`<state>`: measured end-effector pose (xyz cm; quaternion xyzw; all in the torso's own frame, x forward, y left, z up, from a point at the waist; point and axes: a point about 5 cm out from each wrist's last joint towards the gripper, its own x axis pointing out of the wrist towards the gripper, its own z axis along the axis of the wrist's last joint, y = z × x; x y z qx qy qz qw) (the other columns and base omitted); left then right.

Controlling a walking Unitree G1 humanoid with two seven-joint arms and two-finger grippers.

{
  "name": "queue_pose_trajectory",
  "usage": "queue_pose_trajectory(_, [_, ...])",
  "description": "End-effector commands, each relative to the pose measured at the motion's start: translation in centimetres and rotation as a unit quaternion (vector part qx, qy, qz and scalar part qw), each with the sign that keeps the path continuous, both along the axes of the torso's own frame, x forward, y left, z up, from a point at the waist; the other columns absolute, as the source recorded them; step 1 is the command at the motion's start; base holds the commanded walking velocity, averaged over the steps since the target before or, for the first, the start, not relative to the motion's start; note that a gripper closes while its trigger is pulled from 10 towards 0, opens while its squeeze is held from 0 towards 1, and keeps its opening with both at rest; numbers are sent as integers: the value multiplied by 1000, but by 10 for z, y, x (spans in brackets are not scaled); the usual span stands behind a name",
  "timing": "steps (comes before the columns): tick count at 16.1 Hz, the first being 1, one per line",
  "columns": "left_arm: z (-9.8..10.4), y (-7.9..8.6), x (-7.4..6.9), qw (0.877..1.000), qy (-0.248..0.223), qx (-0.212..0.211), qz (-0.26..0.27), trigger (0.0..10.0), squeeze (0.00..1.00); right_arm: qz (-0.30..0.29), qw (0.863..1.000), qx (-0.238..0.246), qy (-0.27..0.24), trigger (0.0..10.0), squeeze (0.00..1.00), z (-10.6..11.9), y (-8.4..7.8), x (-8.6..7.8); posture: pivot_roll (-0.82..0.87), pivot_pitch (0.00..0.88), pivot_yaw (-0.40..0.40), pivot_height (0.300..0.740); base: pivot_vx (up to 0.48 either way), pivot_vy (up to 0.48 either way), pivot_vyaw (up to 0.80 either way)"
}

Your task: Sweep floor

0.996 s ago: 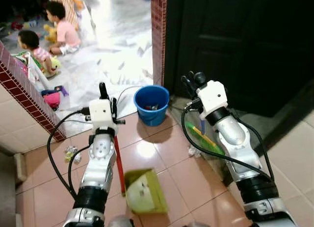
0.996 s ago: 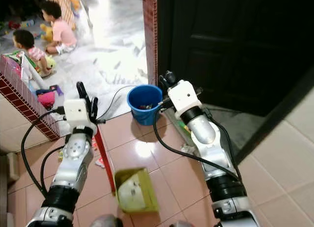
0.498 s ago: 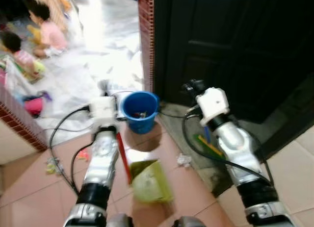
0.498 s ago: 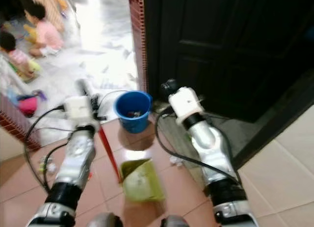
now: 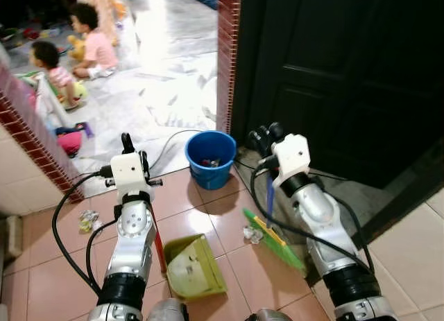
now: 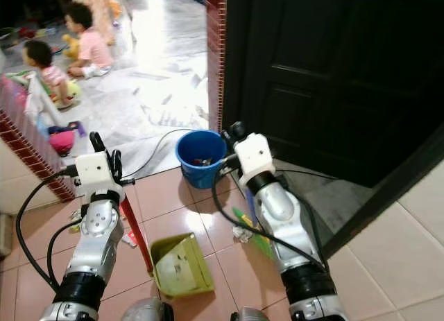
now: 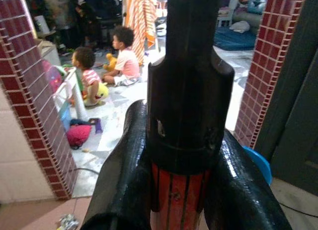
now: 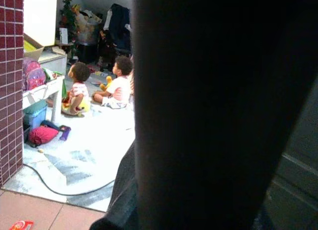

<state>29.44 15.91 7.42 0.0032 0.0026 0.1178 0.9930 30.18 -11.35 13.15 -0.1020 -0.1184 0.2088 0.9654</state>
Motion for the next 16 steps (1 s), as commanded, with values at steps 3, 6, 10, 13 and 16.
queue_pose_trajectory(3, [17,4,3,999,-38,5,5,10000,0,-10,999,22,-31,10000,0,20,0,9,-9,0,9,740,0,0,0])
queue_pose_trajectory(6, [18,4,4,999,-37,9,2,10000,0,-4,999,26,-32,10000,0,19,5,6,-20,0,26,740,0,0,0])
queue_pose_trajectory(10, [20,6,8,999,-36,19,0,10000,0,-13,999,23,-33,10000,0,16,3,3,-25,3,45,740,0,0,0])
queue_pose_trajectory(13, [22,14,15,998,-27,52,30,10000,0,4,1000,30,0,10000,0,11,11,7,-34,33,51,740,0,0,0])
queue_pose_trajectory(16, [22,15,19,998,-26,54,36,10000,0,30,998,48,19,10000,0,12,19,6,-41,41,50,740,0,0,0])
